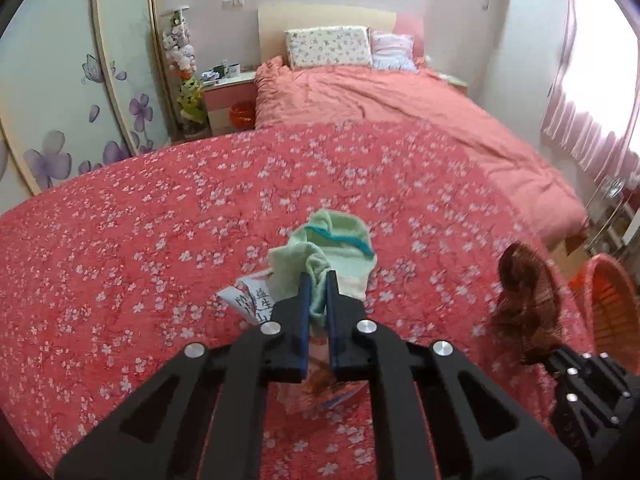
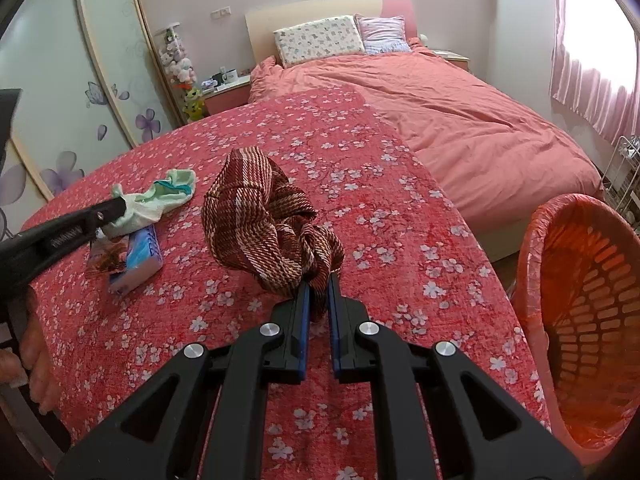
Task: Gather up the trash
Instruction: 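Lift the plaid cloth and green sock and carry them toward the orange basket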
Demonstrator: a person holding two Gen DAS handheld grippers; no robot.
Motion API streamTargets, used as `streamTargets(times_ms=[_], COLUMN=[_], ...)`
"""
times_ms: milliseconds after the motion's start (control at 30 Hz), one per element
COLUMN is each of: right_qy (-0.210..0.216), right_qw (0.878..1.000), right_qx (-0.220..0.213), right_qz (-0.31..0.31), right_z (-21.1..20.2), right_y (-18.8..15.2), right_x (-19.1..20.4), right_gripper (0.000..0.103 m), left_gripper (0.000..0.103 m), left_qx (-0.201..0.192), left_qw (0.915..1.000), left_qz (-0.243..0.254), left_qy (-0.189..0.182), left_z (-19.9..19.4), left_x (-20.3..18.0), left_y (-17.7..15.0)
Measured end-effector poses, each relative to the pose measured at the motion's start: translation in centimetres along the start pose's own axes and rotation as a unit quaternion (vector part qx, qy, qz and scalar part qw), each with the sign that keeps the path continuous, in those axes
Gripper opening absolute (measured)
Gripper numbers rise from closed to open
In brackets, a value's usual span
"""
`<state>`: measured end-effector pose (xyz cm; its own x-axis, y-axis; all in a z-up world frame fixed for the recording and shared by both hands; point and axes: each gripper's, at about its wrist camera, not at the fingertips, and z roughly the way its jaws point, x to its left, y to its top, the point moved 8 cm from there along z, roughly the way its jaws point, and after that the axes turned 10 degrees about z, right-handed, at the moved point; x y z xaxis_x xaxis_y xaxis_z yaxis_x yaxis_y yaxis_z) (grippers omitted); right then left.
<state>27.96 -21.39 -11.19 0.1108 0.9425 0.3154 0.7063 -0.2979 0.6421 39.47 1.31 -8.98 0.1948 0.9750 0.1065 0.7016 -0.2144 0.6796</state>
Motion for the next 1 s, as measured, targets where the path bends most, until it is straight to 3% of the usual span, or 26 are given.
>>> streamTargets(times_ms=[200, 567, 1000], right_qy=[0.007, 0.035, 0.051], right_qw=[1.000, 0.998, 0.992], right_qx=[-0.013, -0.047, -0.113], right_qz=[0.000, 0.001, 0.029], right_z=[-0.7, -3.8, -10.2], right_y=[0.0, 1.5, 3.6], right_x=[0.0, 0.7, -0.7], right_gripper=[0.009, 0.007, 0.007], left_gripper=[0.007, 0.007, 0.007], left_qx=[-0.041, -0.083, -0.124], left_qw=[0.9988, 0.9951, 0.9887], left_qz=[-0.021, -0.034, -0.017], left_qy=[-0.016, -0.041, -0.083], left_z=[-2.4, -6.7, -12.5], left_x=[1.0, 1.1, -2.1], left_y=[1.0, 3.3, 5.1])
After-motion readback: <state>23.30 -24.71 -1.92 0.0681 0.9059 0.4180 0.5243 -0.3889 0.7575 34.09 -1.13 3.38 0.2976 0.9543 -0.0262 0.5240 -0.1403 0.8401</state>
